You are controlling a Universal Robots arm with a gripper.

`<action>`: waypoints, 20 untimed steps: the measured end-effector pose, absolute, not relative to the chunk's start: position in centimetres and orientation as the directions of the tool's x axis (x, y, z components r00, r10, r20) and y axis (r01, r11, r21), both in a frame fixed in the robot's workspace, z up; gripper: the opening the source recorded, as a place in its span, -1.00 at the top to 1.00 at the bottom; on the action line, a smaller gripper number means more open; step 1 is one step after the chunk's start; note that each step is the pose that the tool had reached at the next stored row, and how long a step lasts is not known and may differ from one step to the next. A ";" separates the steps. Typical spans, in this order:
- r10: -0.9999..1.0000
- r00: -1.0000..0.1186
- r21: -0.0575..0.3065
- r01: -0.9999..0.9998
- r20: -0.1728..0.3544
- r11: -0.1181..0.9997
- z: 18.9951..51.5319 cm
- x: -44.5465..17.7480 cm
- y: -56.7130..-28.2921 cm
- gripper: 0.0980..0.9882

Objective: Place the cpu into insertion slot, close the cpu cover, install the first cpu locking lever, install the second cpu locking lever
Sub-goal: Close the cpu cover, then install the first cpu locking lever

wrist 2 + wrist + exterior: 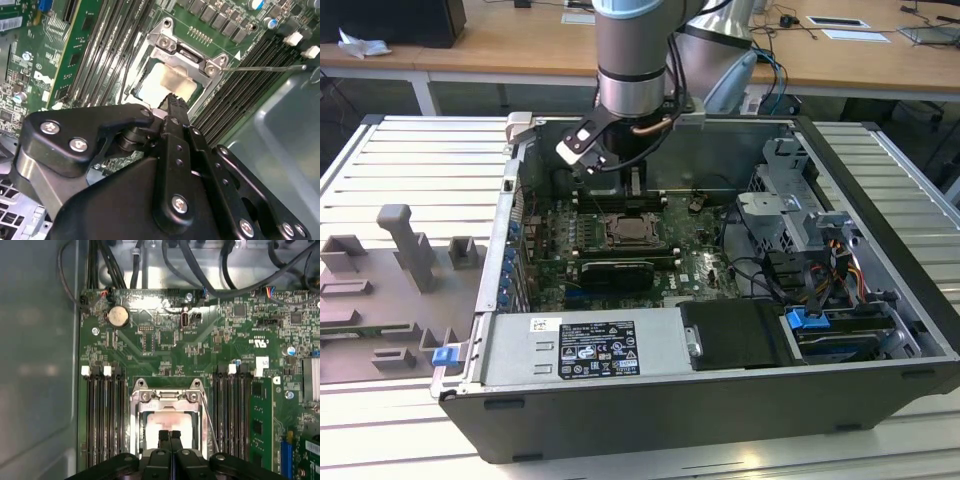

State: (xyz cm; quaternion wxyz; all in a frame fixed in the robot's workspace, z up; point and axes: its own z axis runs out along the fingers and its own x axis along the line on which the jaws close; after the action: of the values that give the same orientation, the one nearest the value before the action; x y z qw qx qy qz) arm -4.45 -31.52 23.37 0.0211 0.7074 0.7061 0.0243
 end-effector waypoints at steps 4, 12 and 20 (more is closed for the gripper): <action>1.000 0.002 0.064 0.998 0.005 -0.002 23.3 -4.7 -31.5 0.98; 1.000 0.002 0.064 0.998 0.005 -0.002 23.4 -5.0 -31.5 0.98; 1.000 0.002 0.064 0.998 0.005 -0.002 23.9 -5.0 -31.5 0.98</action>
State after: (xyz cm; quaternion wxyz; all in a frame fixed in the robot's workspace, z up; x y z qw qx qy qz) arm -4.95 -31.52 23.91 0.0210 0.7074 0.7061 0.0246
